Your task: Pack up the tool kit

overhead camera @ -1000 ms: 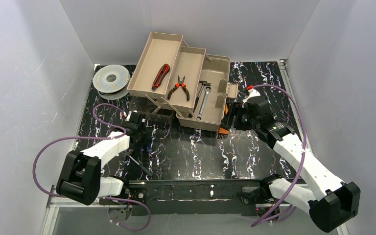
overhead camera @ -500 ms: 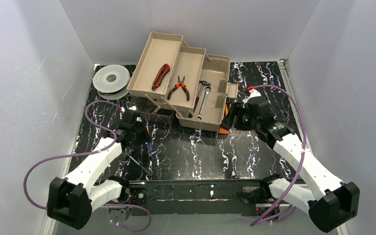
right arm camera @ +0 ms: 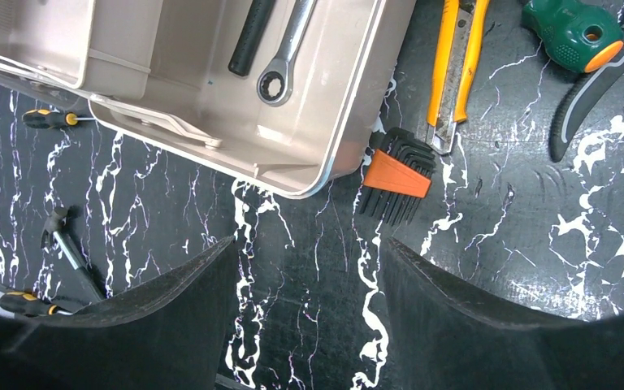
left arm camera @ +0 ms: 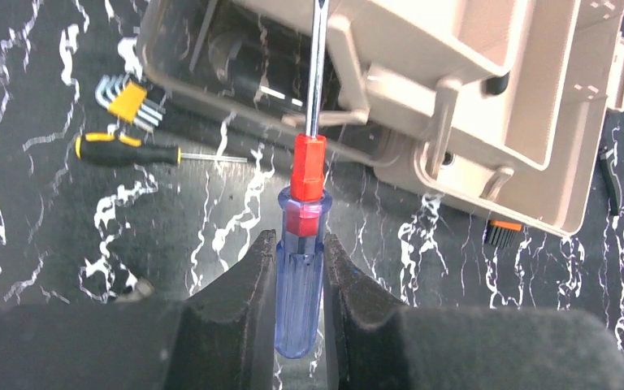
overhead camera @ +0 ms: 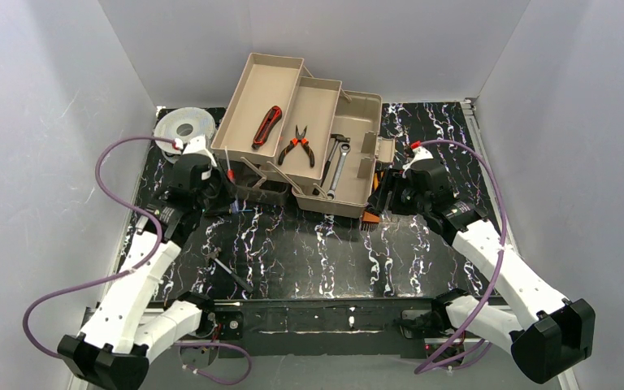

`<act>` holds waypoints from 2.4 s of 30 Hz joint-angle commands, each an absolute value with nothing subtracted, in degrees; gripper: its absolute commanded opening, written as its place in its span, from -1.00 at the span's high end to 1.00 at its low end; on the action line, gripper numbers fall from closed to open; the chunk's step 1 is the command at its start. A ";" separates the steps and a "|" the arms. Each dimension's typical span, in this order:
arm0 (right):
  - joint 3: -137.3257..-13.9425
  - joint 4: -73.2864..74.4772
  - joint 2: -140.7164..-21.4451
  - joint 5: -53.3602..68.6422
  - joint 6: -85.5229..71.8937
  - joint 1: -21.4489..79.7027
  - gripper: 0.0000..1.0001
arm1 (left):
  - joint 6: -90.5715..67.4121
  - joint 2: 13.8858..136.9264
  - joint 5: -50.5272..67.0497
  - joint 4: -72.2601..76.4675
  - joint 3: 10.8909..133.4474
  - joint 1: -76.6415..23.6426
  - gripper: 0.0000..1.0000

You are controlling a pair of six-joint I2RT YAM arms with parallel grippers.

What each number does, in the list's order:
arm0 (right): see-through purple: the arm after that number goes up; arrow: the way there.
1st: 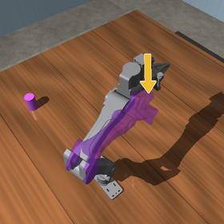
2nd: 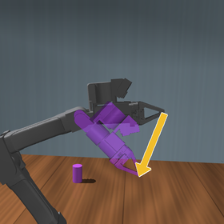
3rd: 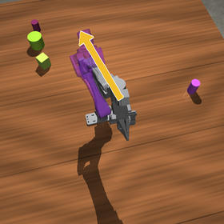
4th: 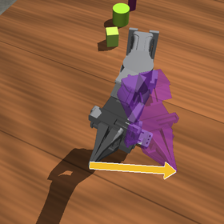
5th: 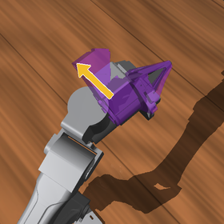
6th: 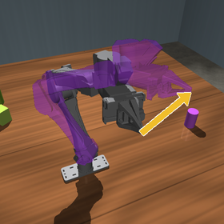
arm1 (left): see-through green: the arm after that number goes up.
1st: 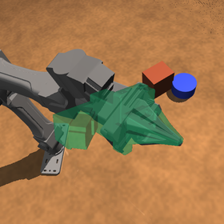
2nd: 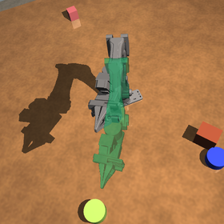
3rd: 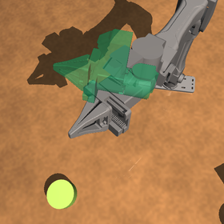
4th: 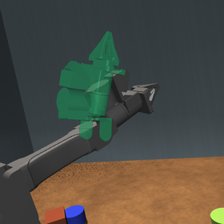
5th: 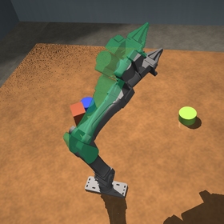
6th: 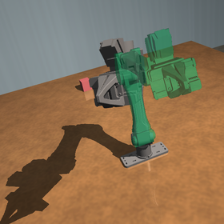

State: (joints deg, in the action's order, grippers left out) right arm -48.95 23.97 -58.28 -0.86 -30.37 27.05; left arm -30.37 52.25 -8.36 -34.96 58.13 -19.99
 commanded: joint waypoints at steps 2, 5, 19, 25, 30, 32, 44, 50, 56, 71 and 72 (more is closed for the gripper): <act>-51.11 21.38 -58.10 -1.04 -29.63 26.89 -0.43 | -22.81 57.16 -8.94 -31.04 65.84 -20.13 1.00; -52.08 21.30 -58.09 -1.40 -30.09 26.89 -0.43 | -20.63 60.48 -7.80 -24.13 67.51 -20.15 1.00; -50.48 11.68 -56.62 -7.04 -30.63 26.97 -0.63 | -13.78 88.43 -2.56 -19.80 90.64 -15.00 0.86; -43.75 -11.82 -64.56 -19.91 -27.19 27.57 -0.69 | -12.55 96.99 -3.18 -20.51 96.62 -14.94 0.86; -50.94 -14.66 -76.29 -23.62 -23.99 28.13 -0.73 | -12.07 99.64 -3.24 -20.67 98.60 -14.77 0.80; -51.87 -17.86 -79.15 -25.00 -22.23 28.71 -0.74 | -11.86 99.80 -3.73 -20.59 98.77 -14.83 0.71; -61.40 -17.53 -89.03 -29.42 -18.92 29.44 -0.79 | -12.94 93.37 -4.34 -23.04 98.26 -15.05 -0.96; -65.91 -15.94 -94.35 -34.20 -17.09 29.45 -0.81 | -17.50 84.17 -7.56 -16.17 84.10 -19.71 -0.96; -66.85 -16.64 -97.29 -34.45 -15.24 29.55 -0.83 | -16.63 73.34 -16.07 -12.30 69.58 -28.45 -0.97; -69.06 -13.72 -101.84 -26.11 -13.04 29.62 -0.85 | -19.45 50.04 -11.82 -24.31 52.36 -33.97 -0.97; -70.40 -11.61 -102.20 -24.30 -12.52 29.62 -0.85 | -19.22 49.67 -9.61 -24.80 52.17 -33.99 -0.97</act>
State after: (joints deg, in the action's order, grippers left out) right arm -65.19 -13.52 -101.38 -29.93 -15.68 29.32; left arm -20.16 52.47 -13.06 -19.99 52.25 -33.87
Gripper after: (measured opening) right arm 0.926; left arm 0.981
